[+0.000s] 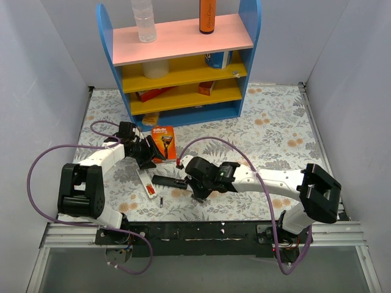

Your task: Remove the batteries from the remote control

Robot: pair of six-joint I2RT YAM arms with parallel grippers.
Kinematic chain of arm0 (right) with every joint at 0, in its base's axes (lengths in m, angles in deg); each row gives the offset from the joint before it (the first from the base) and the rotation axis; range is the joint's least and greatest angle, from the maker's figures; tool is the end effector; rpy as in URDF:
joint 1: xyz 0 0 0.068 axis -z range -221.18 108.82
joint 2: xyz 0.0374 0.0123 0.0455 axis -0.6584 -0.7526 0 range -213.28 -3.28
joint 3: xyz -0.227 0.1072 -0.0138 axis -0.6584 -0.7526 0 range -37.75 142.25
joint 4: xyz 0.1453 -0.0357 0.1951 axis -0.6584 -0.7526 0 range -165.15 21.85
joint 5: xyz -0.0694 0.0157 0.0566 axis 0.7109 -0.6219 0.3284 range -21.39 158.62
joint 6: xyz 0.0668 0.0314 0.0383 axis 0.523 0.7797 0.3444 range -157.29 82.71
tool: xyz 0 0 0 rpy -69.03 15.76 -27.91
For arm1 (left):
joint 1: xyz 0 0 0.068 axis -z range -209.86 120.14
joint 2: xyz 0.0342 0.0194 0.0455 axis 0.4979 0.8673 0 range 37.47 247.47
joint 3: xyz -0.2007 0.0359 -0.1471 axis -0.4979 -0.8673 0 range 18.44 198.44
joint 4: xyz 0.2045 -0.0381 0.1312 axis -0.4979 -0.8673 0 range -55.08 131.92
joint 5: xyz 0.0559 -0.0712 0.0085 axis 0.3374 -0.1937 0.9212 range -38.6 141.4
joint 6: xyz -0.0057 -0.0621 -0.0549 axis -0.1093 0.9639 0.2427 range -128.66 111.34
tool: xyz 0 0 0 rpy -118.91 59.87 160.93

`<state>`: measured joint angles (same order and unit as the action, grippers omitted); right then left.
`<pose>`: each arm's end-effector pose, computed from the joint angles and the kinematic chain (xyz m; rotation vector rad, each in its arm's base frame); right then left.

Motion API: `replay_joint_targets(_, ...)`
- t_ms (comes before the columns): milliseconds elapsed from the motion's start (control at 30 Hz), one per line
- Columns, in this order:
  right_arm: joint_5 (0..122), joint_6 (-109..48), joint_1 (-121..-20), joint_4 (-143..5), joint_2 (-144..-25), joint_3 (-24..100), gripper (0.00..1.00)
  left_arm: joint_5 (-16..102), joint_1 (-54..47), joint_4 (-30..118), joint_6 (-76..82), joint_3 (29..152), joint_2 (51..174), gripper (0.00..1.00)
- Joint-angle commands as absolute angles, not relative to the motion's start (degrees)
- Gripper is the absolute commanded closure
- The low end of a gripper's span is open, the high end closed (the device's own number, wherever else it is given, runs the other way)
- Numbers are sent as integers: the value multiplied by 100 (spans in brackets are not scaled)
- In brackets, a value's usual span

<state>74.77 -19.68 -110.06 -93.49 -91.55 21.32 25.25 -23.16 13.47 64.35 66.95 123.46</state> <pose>0.1247 0.3014 0.1771 -1.0766 2.3462 0.4641 0.2720 -0.0642 0.1363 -1.4995 2.5636 -0.9343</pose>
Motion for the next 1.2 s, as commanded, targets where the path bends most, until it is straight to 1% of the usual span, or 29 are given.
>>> replay_joint_targets(0,7749,-1997,-10842,-9548,-9020,1982,99,2468,-2239,1432,6314,6687,12386,43)
replay_joint_targets(633,7705,-2419,-10104,-9434,-8932,1894,99,2451,-1694,1590,6296,6661,12782,43)
replay_joint_targets(1033,7705,-2604,-9936,-9899,-8792,2351,99,1477,-1483,2293,6815,5940,12641,48)
replay_joint_targets(1167,7556,-2586,-9936,-10022,-8739,2518,99,1405,-1448,2320,6903,5844,12528,48)
